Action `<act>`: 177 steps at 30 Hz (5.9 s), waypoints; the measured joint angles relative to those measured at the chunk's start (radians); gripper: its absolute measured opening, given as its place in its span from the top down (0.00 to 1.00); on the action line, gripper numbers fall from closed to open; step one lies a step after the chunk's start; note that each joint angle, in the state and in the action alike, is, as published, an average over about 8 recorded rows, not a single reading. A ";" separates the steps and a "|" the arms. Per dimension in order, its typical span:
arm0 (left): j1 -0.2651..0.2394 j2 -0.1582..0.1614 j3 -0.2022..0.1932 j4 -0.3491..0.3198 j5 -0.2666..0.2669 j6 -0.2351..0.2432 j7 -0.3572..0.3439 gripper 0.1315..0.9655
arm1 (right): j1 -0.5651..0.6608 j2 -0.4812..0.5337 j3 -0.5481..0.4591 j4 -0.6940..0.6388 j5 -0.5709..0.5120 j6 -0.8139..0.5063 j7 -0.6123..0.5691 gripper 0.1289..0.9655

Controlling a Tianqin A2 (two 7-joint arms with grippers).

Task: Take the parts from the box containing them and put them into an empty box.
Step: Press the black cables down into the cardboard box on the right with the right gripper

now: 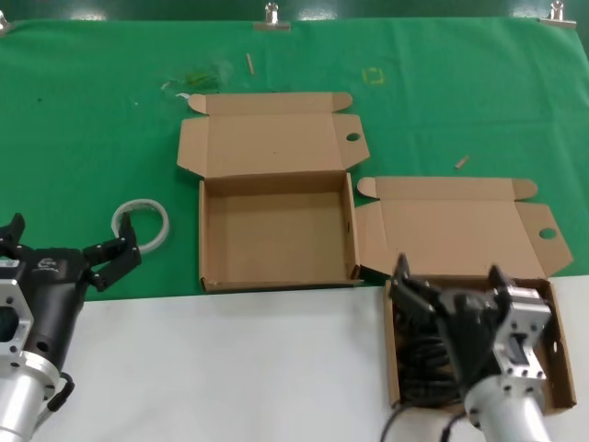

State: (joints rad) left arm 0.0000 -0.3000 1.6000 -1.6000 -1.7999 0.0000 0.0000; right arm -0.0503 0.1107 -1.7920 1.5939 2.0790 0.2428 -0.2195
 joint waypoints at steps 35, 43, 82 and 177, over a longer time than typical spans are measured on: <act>0.000 0.000 0.000 0.000 0.000 0.000 0.000 0.00 | -0.287 0.000 0.047 0.074 -0.097 -0.017 0.035 0.00; 0.000 0.000 0.000 0.000 0.000 0.000 0.000 0.00 | -0.314 0.000 0.017 0.126 0.001 0.070 -0.065 0.00; 0.000 0.000 0.000 0.000 0.000 0.000 0.000 0.00 | -0.321 0.000 0.028 0.176 0.212 0.171 -0.252 0.00; 0.000 0.000 0.000 0.000 0.000 0.000 0.000 0.00 | -0.093 0.000 0.143 0.054 0.674 0.236 -1.090 0.34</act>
State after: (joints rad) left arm 0.0000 -0.3000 1.6000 -1.6000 -1.7997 0.0000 -0.0003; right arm -0.1428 0.1104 -1.6491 1.6478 2.7530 0.4787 -1.3094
